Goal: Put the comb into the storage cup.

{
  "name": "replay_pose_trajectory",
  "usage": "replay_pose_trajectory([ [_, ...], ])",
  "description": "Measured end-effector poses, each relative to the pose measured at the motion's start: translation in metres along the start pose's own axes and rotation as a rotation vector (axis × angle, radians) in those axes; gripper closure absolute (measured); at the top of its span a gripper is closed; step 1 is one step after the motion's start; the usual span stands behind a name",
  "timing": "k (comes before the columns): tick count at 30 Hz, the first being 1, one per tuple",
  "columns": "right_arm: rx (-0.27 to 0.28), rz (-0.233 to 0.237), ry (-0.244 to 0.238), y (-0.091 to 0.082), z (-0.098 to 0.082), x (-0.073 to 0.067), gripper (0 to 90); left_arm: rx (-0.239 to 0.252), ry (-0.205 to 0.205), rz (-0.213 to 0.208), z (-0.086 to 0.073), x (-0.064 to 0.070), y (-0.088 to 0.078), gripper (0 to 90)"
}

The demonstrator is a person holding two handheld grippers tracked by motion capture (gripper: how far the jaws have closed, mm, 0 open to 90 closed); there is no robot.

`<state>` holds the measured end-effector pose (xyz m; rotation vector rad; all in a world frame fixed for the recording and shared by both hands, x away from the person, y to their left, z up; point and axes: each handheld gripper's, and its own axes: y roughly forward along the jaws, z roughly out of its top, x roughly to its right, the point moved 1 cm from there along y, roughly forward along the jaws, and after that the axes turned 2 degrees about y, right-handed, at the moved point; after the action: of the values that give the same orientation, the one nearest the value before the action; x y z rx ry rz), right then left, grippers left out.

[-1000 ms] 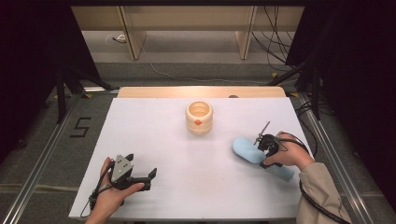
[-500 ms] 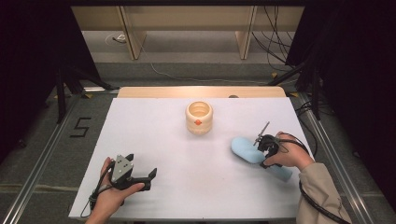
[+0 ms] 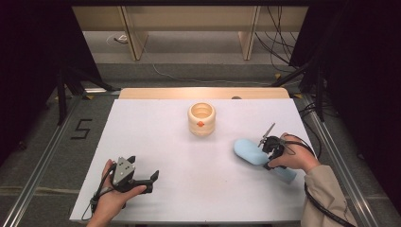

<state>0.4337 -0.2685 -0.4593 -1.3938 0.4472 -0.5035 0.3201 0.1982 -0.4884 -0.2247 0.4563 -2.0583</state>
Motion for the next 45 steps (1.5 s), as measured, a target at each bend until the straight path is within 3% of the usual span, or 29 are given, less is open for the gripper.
replay_pose_trajectory([
  [13, 0.11, 0.026, 0.01, -0.013, -0.001, -0.001, 70.4, 0.001, 0.0, 0.0, 0.0, 0.0, 0.0, 0.6],
  [19, 0.229, 0.04, 0.011, -0.021, 0.0, -0.001, 70.4, 0.003, -0.001, 0.0, 0.0, 0.0, 0.0, 0.8],
  [21, 0.244, 0.042, 0.021, -0.023, 0.0, -0.001, 70.4, 0.004, -0.001, 0.0, 0.0, 0.0, 0.0, 0.8],
  [23, 0.31, 0.049, 0.026, -0.025, 0.0, -0.001, 70.4, 0.004, 0.0, 0.0, 0.0, 0.0, -0.001, 0.9],
  [32, 0.449, 0.086, 0.049, -0.024, 0.0, -0.002, 70.4, 0.004, 0.001, 0.001, 0.0, 0.001, -0.001, 1.0],
  [41, 0.57, 0.088, 0.12, -0.021, 0.006, -0.005, 70.4, 0.004, 0.001, 0.001, 0.0, 0.001, -0.001, 1.2],
  [43, 0.619, 0.087, 0.15, -0.02, 0.008, -0.007, 70.4, 0.004, 0.001, 0.001, 0.001, 0.001, -0.001, 1.2],
  [45, 0.706, 0.084, 0.19, -0.019, 0.01, -0.012, 70.4, 0.005, 0.002, 0.002, 0.001, 0.001, -0.001, 1.4],
])
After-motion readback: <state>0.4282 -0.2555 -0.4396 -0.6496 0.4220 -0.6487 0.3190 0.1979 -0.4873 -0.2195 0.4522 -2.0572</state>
